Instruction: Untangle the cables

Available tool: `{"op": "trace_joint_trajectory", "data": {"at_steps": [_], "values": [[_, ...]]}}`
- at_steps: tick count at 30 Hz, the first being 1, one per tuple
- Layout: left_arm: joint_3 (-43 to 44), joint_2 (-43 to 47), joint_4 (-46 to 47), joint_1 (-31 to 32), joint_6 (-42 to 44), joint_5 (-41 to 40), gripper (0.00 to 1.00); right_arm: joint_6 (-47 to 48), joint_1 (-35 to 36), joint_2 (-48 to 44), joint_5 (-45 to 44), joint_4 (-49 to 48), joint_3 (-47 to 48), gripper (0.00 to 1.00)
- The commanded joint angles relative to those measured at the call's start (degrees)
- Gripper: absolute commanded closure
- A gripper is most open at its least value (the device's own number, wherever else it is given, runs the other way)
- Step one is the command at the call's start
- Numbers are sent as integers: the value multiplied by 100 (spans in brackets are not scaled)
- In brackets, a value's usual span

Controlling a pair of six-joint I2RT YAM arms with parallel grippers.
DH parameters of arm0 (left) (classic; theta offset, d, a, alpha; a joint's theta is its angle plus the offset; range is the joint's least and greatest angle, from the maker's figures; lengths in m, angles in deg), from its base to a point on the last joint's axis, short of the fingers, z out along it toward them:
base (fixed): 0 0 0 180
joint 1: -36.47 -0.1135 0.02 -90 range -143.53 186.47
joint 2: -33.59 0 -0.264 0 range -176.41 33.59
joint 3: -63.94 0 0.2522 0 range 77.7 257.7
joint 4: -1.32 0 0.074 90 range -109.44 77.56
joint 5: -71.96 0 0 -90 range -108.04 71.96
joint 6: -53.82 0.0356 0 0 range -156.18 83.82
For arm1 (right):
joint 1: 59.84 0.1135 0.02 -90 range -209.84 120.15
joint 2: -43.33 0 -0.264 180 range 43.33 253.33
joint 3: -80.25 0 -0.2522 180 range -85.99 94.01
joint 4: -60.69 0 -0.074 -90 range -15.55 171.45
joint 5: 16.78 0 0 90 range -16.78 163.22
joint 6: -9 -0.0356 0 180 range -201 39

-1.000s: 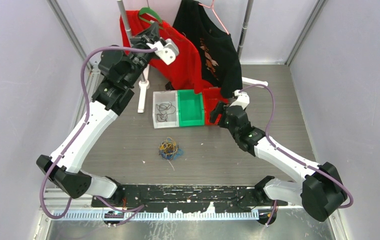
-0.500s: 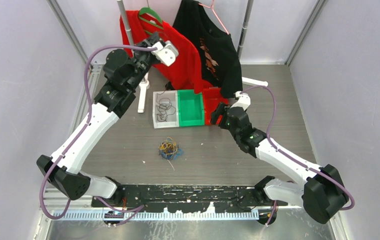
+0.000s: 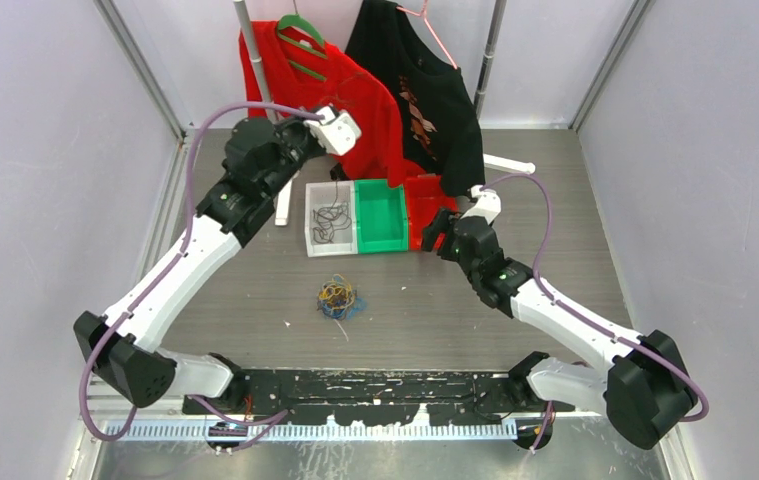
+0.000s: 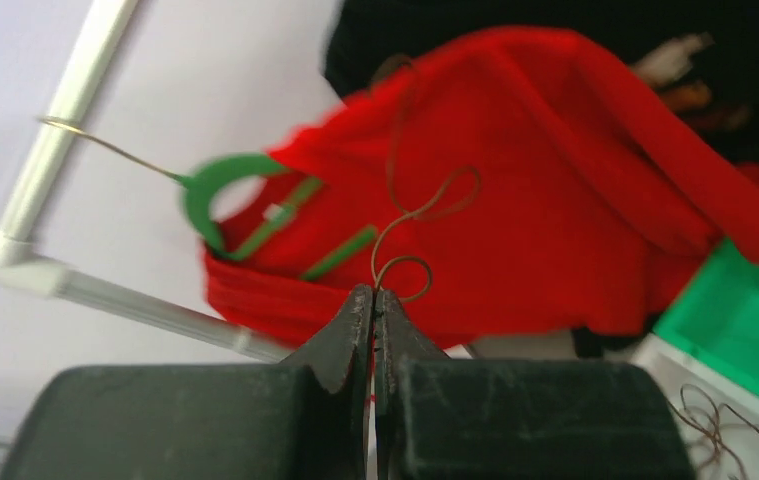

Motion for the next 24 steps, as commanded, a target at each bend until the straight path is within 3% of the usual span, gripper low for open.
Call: {"op": "trace_joint_trajectory", "data": {"at_steps": [1, 8, 16, 24], "values": [[-289, -3, -131, 3, 23, -115, 100, -78, -25, -229, -99, -124, -23, 23], [-372, -451, -234, -68, -122, -242, 100, -77, -26, -255, -82, -141, -58, 23], [907, -1641, -2564, -251, -1528, -699, 100, -6, -79, -212, -105, -155, -44, 22], [447, -1801, -2907, -250, -1706, -493, 100, -14, -256, 37, 78, -189, 115, 22]]}}
